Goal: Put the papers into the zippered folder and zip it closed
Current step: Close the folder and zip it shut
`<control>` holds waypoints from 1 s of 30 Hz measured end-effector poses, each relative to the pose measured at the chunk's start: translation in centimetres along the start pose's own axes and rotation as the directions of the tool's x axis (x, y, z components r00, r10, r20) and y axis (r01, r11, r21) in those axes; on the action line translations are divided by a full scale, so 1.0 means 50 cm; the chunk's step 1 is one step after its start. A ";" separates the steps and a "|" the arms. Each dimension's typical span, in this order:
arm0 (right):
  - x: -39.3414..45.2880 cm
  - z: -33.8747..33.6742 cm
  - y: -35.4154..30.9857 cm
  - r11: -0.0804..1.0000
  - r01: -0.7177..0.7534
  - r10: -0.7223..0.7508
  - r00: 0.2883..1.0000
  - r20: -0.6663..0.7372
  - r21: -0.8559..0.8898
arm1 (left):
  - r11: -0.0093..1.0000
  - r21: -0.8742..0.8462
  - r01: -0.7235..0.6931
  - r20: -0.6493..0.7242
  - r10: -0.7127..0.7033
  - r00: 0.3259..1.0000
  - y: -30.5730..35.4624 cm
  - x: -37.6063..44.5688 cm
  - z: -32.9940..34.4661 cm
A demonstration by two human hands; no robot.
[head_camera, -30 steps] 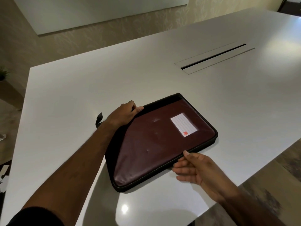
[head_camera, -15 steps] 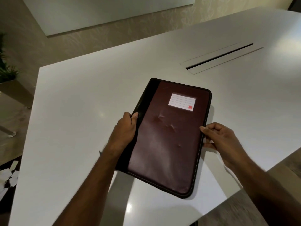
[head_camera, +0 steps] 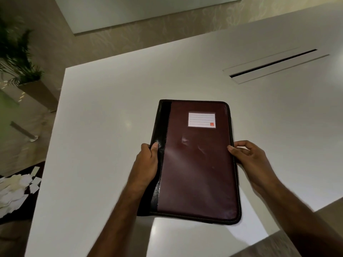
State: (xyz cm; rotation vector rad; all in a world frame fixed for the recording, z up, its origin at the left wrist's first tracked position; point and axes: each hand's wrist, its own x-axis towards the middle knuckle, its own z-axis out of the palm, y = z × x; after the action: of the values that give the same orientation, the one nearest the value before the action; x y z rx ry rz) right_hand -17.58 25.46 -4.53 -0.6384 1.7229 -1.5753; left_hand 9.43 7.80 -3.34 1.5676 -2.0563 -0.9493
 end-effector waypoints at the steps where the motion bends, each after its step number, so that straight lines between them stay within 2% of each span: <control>1: 0.003 0.012 0.000 1.000 0.002 -0.002 1.000 0.014 0.001 | 1.000 0.006 0.006 -0.005 -0.006 1.000 -0.009 0.006 -0.009; 11: 0.032 0.165 -0.008 1.000 0.020 -0.020 0.984 0.177 0.003 | 0.997 0.034 0.076 -0.108 -0.072 0.992 -0.126 0.083 -0.133; 20: 0.030 0.294 0.005 0.996 -0.072 0.046 0.920 0.389 0.053 | 0.989 0.067 0.130 -0.183 -0.116 0.976 -0.230 0.134 -0.243; 30: 0.036 0.388 0.022 0.997 -0.072 0.066 0.887 0.457 -0.003 | 0.980 0.078 0.181 -0.183 -0.164 0.969 -0.304 0.145 -0.299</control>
State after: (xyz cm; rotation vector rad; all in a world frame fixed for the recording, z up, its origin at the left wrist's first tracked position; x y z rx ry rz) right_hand -3.64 11.88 -6.09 -0.8543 1.3622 -1.2590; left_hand 27.54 -5.53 -4.42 1.8347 -1.8913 -0.7503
